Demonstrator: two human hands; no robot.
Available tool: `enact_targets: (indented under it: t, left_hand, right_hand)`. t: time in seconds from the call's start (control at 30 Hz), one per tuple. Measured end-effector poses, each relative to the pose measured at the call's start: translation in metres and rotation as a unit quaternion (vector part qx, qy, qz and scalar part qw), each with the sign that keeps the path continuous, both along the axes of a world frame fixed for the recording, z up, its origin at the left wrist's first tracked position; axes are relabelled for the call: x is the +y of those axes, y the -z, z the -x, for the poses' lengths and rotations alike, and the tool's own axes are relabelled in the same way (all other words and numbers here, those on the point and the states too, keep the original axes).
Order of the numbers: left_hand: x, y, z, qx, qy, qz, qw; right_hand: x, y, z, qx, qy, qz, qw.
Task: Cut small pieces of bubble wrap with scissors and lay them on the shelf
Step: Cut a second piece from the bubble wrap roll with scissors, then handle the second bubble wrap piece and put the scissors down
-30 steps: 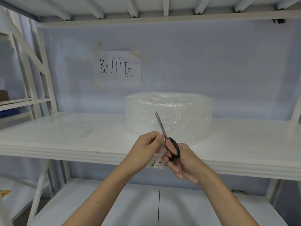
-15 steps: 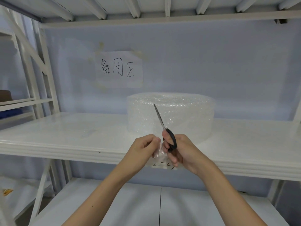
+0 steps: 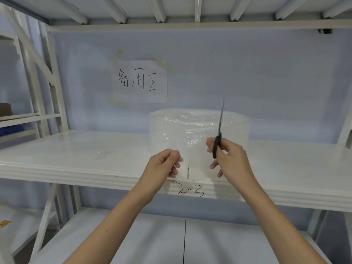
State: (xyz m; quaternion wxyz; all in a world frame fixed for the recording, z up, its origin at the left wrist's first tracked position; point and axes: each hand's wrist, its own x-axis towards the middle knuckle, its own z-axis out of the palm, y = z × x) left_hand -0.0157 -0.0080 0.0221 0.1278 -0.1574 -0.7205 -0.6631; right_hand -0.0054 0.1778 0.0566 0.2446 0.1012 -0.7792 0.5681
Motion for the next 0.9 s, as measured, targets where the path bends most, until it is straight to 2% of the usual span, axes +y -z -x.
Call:
enact_targets:
  t: [0.1, 0.23, 0.4, 0.5, 0.73, 0.83, 0.87, 0.9]
  left_hand:
    - [0.001, 0.001, 0.0, -0.006, 0.003, -0.005, 1.0]
    - [0.006, 0.002, 0.0, -0.012, 0.01, -0.007, 1.0]
    - [0.014, 0.003, -0.003, -0.021, 0.024, 0.007, 0.999]
    - [0.015, 0.003, -0.004, -0.015, 0.031, 0.013, 0.999]
    - [0.005, -0.002, -0.004, -0.007, 0.039, -0.028, 0.999]
    - [-0.003, -0.005, -0.002, 0.002, 0.028, -0.038, 0.999]
    - [-0.005, -0.006, -0.002, 0.003, 0.024, -0.041, 0.999]
    - [-0.008, -0.007, -0.001, 0.002, 0.02, -0.045, 0.999]
  right_hand:
    - [0.027, 0.005, 0.003, -0.012, 0.062, -0.043, 0.997]
    - [0.058, 0.015, 0.01, -0.079, 0.111, -0.142, 0.98]
    - [0.072, 0.019, 0.015, -0.142, 0.179, -0.159, 0.96]
    - [0.08, 0.023, 0.019, -0.158, 0.231, -0.214, 0.936]
    - [0.075, 0.034, 0.025, -0.145, 0.283, -0.339, 0.885]
    - [0.058, 0.03, 0.017, -0.093, 0.325, -0.395, 0.854]
    - [0.049, 0.028, 0.013, -0.056, 0.322, -0.386, 0.863]
    - [0.039, 0.025, 0.009, -0.021, 0.293, -0.355, 0.887]
